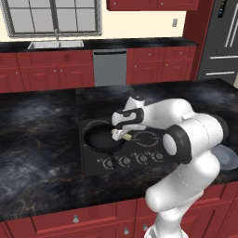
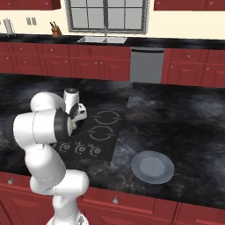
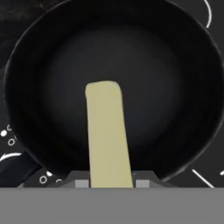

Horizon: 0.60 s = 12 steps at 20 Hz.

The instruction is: Pick up the butter stick and place it in the pan. Then turn on the burner for the pan.

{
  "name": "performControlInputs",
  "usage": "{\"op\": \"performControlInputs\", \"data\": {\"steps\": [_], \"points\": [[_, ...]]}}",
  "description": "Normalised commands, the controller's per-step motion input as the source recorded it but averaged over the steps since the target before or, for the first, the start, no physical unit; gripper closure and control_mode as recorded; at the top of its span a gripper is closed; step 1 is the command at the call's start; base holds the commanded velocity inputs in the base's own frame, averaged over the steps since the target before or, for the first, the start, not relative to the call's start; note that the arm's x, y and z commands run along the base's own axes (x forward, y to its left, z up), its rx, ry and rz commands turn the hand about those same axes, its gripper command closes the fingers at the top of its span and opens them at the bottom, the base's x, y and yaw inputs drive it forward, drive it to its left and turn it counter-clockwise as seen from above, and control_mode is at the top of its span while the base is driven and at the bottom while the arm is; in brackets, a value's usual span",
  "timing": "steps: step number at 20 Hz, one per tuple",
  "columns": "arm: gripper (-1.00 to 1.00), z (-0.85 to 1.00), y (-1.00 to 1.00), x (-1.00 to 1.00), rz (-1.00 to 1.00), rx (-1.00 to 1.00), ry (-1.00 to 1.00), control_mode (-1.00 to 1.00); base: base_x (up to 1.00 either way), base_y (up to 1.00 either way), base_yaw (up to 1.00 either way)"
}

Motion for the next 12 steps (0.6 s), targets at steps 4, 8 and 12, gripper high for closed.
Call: {"op": "performControlInputs", "data": {"steps": [4,8,12], "points": [[1.0,-0.09,0.18,0.17,0.0,0.0,0.0,-1.0,0.0,0.0,0.0],[1.0,-0.17,0.2,0.14,0.0,-0.03,0.0,-1.0,0.0,0.0,0.0],[1.0,-0.14,0.22,0.13,0.0,-0.04,0.0,-1.0,0.0,0.0,0.0]]}}
